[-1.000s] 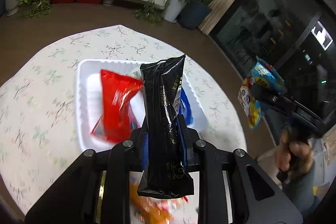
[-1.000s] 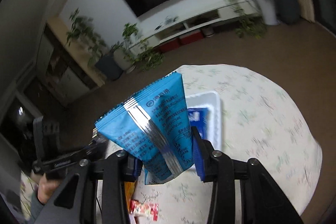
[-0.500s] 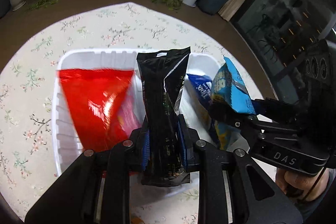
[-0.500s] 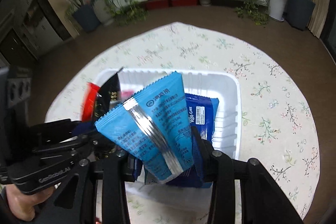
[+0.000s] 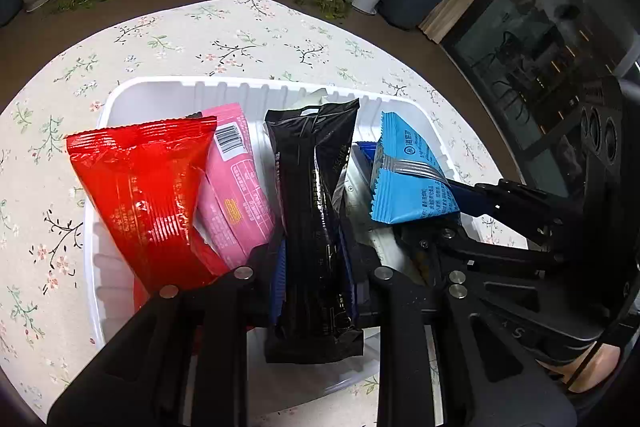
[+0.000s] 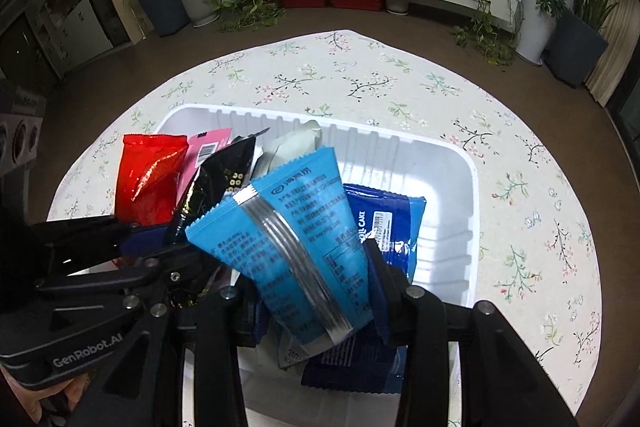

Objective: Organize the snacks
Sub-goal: 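Carry the black and blue packets into the white tray and open both tools, then move the left tool to the gold packet and grasp it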

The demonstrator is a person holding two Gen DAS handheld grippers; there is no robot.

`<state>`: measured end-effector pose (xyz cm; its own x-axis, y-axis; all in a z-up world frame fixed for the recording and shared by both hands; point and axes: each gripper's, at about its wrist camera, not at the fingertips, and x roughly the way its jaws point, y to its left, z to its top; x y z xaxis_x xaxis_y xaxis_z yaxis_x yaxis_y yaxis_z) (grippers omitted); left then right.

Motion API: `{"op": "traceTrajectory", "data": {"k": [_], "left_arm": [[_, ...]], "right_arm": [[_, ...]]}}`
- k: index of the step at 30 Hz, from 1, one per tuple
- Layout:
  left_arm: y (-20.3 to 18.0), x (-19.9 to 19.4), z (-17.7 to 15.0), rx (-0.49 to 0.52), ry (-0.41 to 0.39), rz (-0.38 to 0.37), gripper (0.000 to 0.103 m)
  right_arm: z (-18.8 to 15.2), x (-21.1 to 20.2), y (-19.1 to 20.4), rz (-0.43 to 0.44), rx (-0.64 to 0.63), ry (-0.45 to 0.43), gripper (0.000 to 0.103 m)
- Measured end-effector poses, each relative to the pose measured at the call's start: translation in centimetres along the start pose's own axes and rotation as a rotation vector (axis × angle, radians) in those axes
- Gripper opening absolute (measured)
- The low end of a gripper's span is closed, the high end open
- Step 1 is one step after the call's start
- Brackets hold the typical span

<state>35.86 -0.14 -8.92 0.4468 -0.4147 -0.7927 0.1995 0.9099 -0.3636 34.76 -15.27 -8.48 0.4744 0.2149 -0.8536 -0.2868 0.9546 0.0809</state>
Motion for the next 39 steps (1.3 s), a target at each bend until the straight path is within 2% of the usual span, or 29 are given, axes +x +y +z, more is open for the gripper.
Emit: {"op": "traceTrajectory", "data": {"k": [5, 13, 15, 18, 20, 23, 25, 27, 28, 31, 32, 36, 39], "left_arm": [[0.1, -0.6, -0.2, -0.014, -0.010, 0.004, 0.028], [0.1, -3.0, -0.2, -0.017, -0.059, 0.014, 0.072], [0.0, -3.8, -0.3, -0.018, -0.071, 0.008, 0.073], [-0.6, -5.5, -0.7, -0.017, -0.094, 0.000, 0.074], [-0.8, -6.9, -1.1, -0.009, -0.115, -0.001, 0.078], [-1.1, -10.1, -2.3, -0.003, -0.159, -0.026, 0.087], [-1.3, -12.1, -3.4, 0.001, -0.177, -0.034, 0.101], [-1.3, -14.2, -4.9, 0.015, -0.195, -0.050, 0.103], [-1.5, -15.2, -5.7, 0.021, -0.204, -0.050, 0.103], [-1.4, -17.9, -8.8, 0.063, -0.242, -0.036, 0.103], [-1.3, -18.8, -9.9, 0.078, -0.253, -0.023, 0.103], [-0.7, -21.3, -15.0, 0.117, -0.303, 0.066, 0.103], [0.1, -21.5, -18.5, 0.115, -0.295, 0.121, 0.103]], "right_arm": [[-0.1, -0.5, -0.1, 0.002, 0.012, -0.016, 0.048], [-0.4, -2.7, -0.2, -0.017, 0.007, -0.055, 0.053], [-0.5, -3.3, -0.1, -0.018, 0.002, -0.066, 0.058], [-0.9, -4.7, 0.1, -0.025, -0.009, -0.087, 0.060], [-1.3, -6.2, 0.2, -0.015, -0.006, -0.114, 0.061], [-2.3, -9.1, -0.2, 0.021, 0.032, -0.172, 0.071], [-3.7, -11.8, -0.6, 0.087, 0.076, -0.247, 0.080], [-5.6, -14.1, -1.1, 0.172, 0.133, -0.331, 0.103], [-6.9, -14.9, -1.4, 0.223, 0.167, -0.358, 0.103], [-9.5, -15.3, -1.4, 0.303, 0.227, -0.289, 0.103], [-10.8, -15.8, -1.5, 0.333, 0.258, -0.295, 0.103], [-15.3, -17.3, -1.5, 0.377, 0.323, -0.325, 0.103], [-18.7, -17.9, -1.3, 0.388, 0.359, -0.327, 0.103]]}}
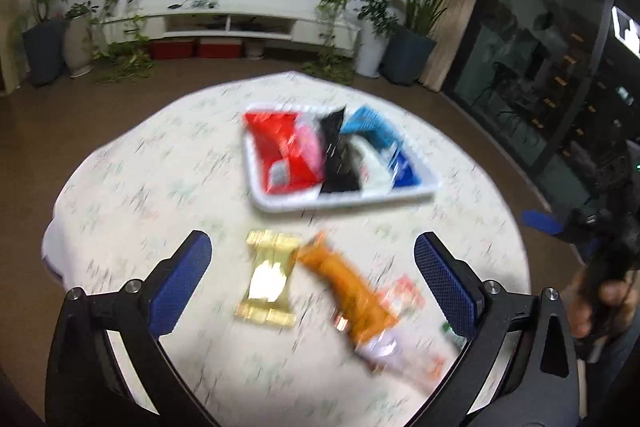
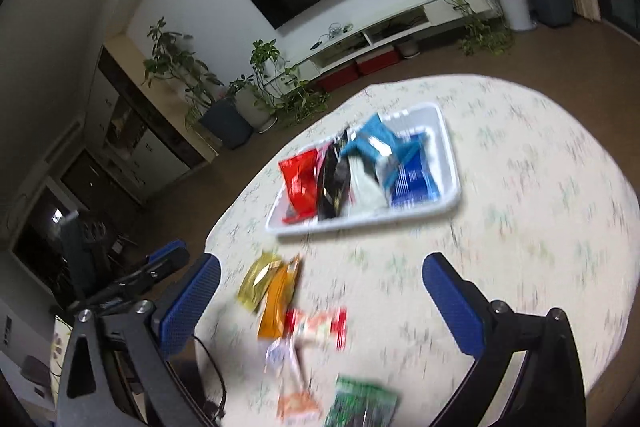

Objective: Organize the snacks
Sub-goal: 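Move the left tool to the gold packet and grasp it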

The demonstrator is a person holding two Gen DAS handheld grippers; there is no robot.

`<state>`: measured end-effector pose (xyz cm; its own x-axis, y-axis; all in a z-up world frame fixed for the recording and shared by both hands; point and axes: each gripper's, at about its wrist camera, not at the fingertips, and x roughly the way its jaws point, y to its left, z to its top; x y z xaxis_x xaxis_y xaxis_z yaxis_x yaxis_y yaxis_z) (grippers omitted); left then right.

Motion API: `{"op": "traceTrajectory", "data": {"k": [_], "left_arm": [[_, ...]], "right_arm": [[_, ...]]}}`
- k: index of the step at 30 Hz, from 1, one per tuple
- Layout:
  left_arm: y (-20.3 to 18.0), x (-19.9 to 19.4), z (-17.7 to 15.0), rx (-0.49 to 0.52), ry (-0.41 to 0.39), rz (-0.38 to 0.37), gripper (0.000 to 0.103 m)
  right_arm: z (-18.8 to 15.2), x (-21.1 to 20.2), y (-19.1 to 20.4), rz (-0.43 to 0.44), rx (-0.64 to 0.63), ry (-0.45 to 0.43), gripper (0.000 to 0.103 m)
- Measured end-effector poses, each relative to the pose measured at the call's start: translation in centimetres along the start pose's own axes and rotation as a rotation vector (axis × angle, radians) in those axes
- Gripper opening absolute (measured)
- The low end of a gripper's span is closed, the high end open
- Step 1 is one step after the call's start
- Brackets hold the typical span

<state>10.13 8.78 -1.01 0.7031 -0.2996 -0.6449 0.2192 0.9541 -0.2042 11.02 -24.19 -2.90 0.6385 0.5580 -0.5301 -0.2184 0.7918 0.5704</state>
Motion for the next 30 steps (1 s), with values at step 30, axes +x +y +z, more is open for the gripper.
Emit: {"op": "traceTrajectory", "data": {"k": [30], "left_arm": [[2.4, 11.8, -0.3, 0.140, 0.412, 0.090, 0.073]], "right_arm": [[-9.8, -0.9, 2.1, -0.083, -0.096, 0.083, 0.103]]}}
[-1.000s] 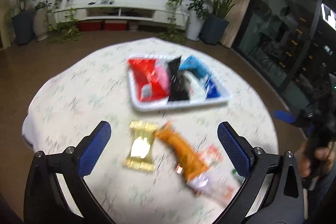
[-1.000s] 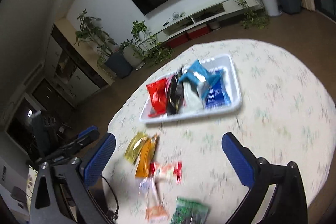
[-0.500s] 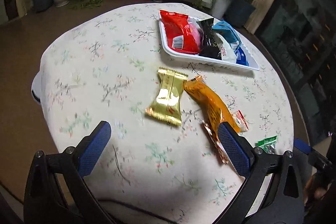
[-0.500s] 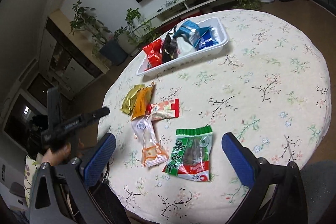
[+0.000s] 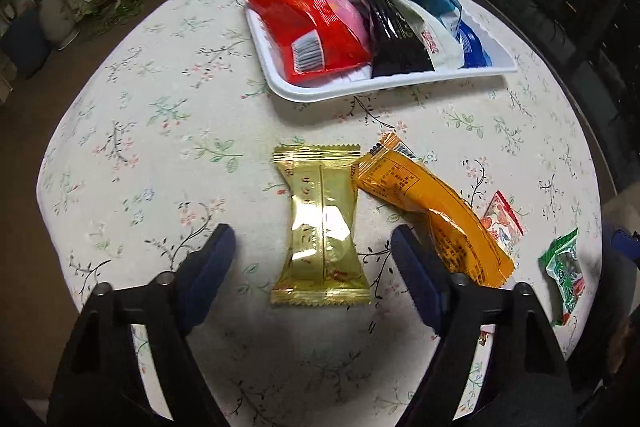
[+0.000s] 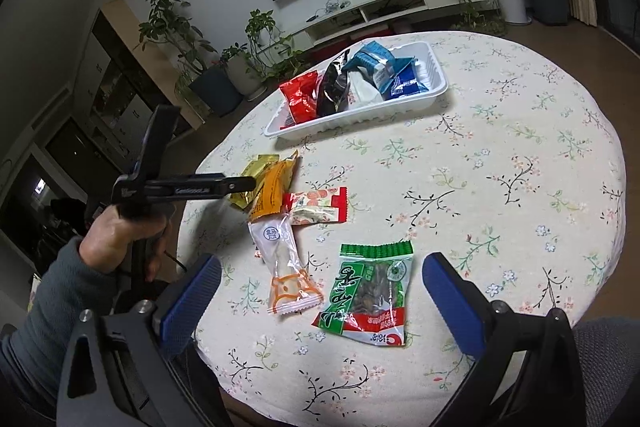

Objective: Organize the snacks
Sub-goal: 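Move the left tool to the gold packet and grasp it, then grasp the orange bar with the right tool while the left tool holds the gold packet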

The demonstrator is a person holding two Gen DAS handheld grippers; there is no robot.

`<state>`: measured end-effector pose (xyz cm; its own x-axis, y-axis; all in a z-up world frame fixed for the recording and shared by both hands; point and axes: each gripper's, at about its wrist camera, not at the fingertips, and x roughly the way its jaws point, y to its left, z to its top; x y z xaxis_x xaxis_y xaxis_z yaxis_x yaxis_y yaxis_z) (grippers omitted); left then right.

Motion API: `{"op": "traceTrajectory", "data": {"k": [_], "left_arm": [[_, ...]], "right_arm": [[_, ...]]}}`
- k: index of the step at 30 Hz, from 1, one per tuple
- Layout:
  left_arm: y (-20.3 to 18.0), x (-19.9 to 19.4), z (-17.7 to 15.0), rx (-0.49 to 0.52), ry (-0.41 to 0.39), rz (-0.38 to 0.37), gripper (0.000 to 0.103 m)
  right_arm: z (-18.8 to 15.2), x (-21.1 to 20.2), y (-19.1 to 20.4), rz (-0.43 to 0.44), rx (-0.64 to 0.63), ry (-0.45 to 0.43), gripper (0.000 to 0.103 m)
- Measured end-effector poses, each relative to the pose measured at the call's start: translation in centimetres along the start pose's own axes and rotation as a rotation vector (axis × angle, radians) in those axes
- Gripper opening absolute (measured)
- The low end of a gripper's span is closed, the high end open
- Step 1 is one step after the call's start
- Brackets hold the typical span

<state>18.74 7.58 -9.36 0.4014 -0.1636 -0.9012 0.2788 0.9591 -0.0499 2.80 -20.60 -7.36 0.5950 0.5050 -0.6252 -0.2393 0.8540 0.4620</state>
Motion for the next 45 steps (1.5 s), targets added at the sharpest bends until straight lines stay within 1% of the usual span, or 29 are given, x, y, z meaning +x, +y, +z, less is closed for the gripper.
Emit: {"op": "traceTrajectory", "data": {"k": [1, 3, 10, 14, 15, 16, 18, 23, 26, 31, 33, 35, 39, 41, 43, 45], "left_arm": [[-0.1, 0.3, 0.1, 0.004, 0.006, -0.002, 0.067], [-0.3, 0.9, 0.3, 0.008, 0.020, -0.004, 0.060], [-0.5, 1.7, 0.5, 0.000, 0.023, 0.010, 0.057], [-0.9, 1.7, 0.3, 0.016, 0.023, 0.031, 0.054], [-1.0, 1.8, 0.4, 0.023, 0.021, 0.045, 0.048], [-1.1, 1.7, 0.4, 0.025, 0.018, 0.050, 0.040], [-1.2, 1.6, 0.4, 0.027, 0.015, 0.054, 0.032], [-1.8, 1.6, 0.3, 0.056, 0.014, 0.070, 0.030], [-2.2, 1.4, -0.3, 0.065, 0.009, 0.066, 0.029], [-2.2, 0.3, -2.0, 0.019, -0.018, 0.016, 0.029], [-2.0, -0.5, -3.1, -0.022, -0.042, -0.014, 0.029], [-1.9, -1.4, -4.2, -0.068, -0.072, -0.045, 0.029], [-1.5, -3.2, -6.9, -0.169, -0.130, -0.119, 0.029], [-1.5, -3.7, -8.4, -0.213, -0.153, -0.156, 0.029], [-2.0, -4.1, -9.6, -0.237, -0.161, -0.179, 0.029], [-2.5, -4.3, -10.6, -0.243, -0.163, -0.193, 0.029]], "right_arm": [[0.0, 0.1, 0.1, -0.001, -0.003, 0.003, 0.103], [-0.1, 0.3, 0.2, -0.007, -0.009, 0.008, 0.103], [0.0, 1.1, 0.9, -0.021, -0.036, 0.023, 0.103], [-0.3, 1.4, 1.3, -0.025, -0.048, 0.033, 0.103], [-0.3, 1.4, 1.4, -0.027, -0.051, 0.035, 0.103], [-0.4, 1.5, 1.5, -0.029, -0.054, 0.036, 0.103], [-0.5, 1.6, 1.7, -0.033, -0.057, 0.043, 0.102], [-0.5, 1.7, 1.9, -0.042, -0.066, 0.049, 0.102], [-0.4, 1.8, 2.2, -0.047, -0.074, 0.052, 0.102], [0.7, 2.2, 2.8, -0.073, -0.101, 0.057, 0.099], [1.5, 2.6, 3.1, -0.086, -0.118, 0.059, 0.098], [2.5, 3.5, 3.4, -0.109, -0.128, 0.079, 0.096], [5.0, 6.0, 5.1, -0.117, -0.183, 0.123, 0.092], [6.2, 7.6, 6.2, -0.100, -0.228, 0.151, 0.092], [7.1, 10.1, 7.1, -0.114, -0.262, 0.212, 0.090], [7.7, 12.6, 7.6, -0.122, -0.277, 0.278, 0.080]]}}
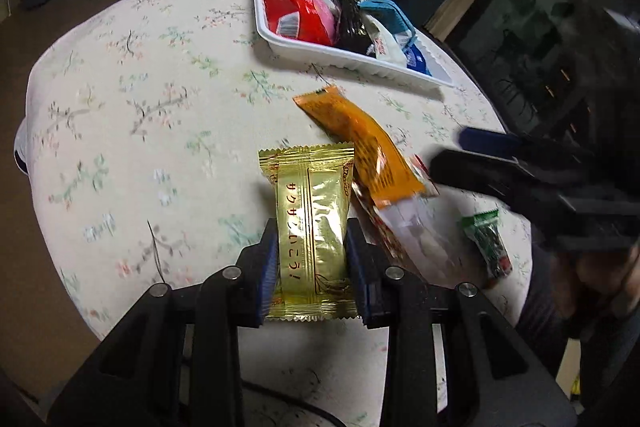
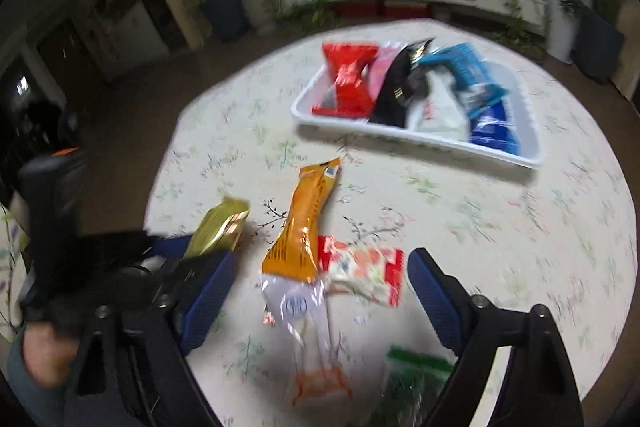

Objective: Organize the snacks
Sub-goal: 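Grasp the orange bar with the right tool while the left tool holds the gold packet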

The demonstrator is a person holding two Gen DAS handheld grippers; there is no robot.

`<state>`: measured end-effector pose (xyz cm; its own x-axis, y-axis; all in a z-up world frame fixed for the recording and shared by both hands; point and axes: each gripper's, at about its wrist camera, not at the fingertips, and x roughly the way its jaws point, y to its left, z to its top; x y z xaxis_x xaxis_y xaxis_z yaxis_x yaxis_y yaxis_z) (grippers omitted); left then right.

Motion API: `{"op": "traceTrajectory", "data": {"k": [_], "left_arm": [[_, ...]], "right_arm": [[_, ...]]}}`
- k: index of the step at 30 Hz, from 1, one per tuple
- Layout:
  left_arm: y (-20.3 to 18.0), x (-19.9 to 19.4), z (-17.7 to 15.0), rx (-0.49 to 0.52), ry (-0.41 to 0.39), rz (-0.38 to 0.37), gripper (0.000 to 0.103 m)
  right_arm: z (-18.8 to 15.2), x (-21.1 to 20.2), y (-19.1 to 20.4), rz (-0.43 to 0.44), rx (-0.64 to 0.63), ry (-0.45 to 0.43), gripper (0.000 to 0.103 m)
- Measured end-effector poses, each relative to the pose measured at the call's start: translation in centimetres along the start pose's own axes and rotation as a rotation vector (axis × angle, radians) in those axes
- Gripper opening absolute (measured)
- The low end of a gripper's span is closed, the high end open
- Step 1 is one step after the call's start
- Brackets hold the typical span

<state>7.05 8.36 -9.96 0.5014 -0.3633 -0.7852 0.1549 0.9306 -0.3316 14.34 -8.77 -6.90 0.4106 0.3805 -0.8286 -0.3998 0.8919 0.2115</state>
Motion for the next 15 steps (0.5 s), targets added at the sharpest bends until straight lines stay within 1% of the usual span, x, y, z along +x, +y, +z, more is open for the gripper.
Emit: {"op": "traceTrajectory", "data": {"k": [1, 5, 8, 10, 11, 12, 13, 15], "left_arm": [[-0.2, 0.0, -0.4, 0.001, 0.000, 0.000, 0.029], [-0.3, -0.2, -1.0, -0.006, -0.017, 0.013, 0.029], [0.2, -0.4, -1.1, -0.019, -0.028, 0.019, 0.029], [0.3, -0.5, -1.2, -0.020, -0.028, 0.025, 0.029], [0.4, -0.5, -1.3, -0.020, -0.025, 0.026, 0.029], [0.5, -0.5, -1.3, -0.020, -0.023, 0.027, 0.029], [0.5, -0.5, -1.4, -0.020, -0.022, 0.028, 0.029], [0.6, -0.4, -1.3, -0.021, -0.021, 0.027, 0.029]], "right_arm": [[0.7, 1.3, 0.2, -0.007, -0.006, 0.033, 0.077], [2.0, 4.5, 0.7, -0.052, -0.029, 0.104, 0.073], [2.5, 6.1, 0.7, -0.056, -0.029, 0.144, 0.071], [2.7, 7.3, 0.3, -0.076, -0.024, 0.187, 0.065], [2.8, 7.2, 0.5, -0.083, -0.036, 0.169, 0.064], [2.9, 7.3, 0.5, -0.086, -0.038, 0.180, 0.060], [2.9, 7.3, 0.5, -0.093, -0.043, 0.177, 0.058], [2.8, 7.3, 0.8, -0.100, -0.062, 0.180, 0.043]]}}
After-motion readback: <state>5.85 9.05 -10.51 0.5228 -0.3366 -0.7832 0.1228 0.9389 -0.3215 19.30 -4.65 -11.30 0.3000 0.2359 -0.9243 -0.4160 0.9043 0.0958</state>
